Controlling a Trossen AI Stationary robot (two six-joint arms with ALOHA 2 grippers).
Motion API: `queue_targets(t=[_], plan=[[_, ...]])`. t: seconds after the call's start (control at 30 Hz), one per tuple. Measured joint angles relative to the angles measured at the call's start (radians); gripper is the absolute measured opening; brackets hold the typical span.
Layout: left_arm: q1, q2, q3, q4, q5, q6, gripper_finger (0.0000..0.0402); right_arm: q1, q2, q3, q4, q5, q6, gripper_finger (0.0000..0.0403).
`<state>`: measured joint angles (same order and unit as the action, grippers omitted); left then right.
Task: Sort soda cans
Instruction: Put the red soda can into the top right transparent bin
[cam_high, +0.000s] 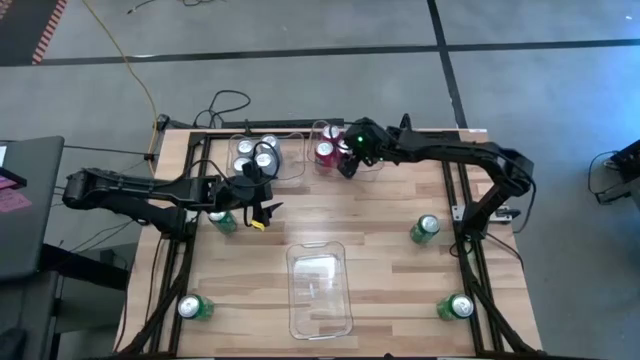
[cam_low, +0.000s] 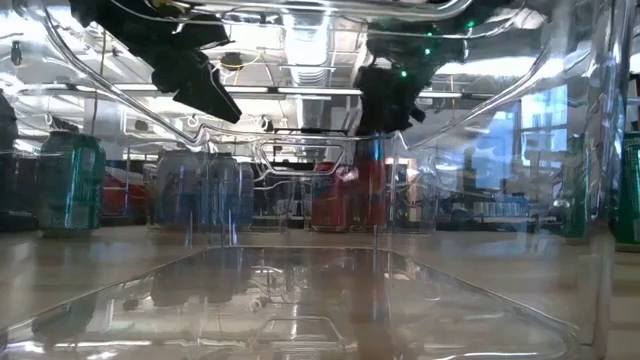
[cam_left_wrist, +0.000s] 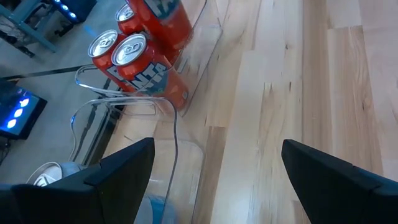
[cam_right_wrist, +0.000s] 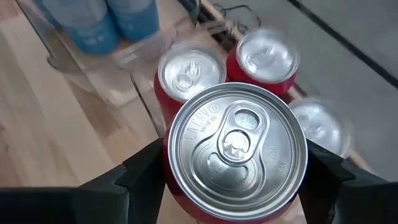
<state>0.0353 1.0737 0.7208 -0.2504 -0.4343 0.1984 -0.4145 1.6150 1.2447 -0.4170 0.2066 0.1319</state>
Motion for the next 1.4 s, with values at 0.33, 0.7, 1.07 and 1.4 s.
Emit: queue_targets(t=[0.33,0.7,1.07,1.4], plan=[[0.000,0.000,0.000,0.033,0.000,0.000,0.0345,-0.008,0.006,-0.112,0.145,-0.006,0.028,0.0286],[0.000,0.000,0.000,0.035,0.000,-0.009,0.0345,-0.007,0.010,-0.112,0.160,-0.006,0.065,0.0320],[0.000,0.000,0.000,0.031,0.000,-0.018,0.0345,-0.007,0.010,-0.120,0.174,0.005,0.103,0.0321],[0.000,0.000,0.000,0.032,0.000,-0.020,0.0345,-0.019,0.011,-0.229,0.285,0.009,0.168,0.0322]])
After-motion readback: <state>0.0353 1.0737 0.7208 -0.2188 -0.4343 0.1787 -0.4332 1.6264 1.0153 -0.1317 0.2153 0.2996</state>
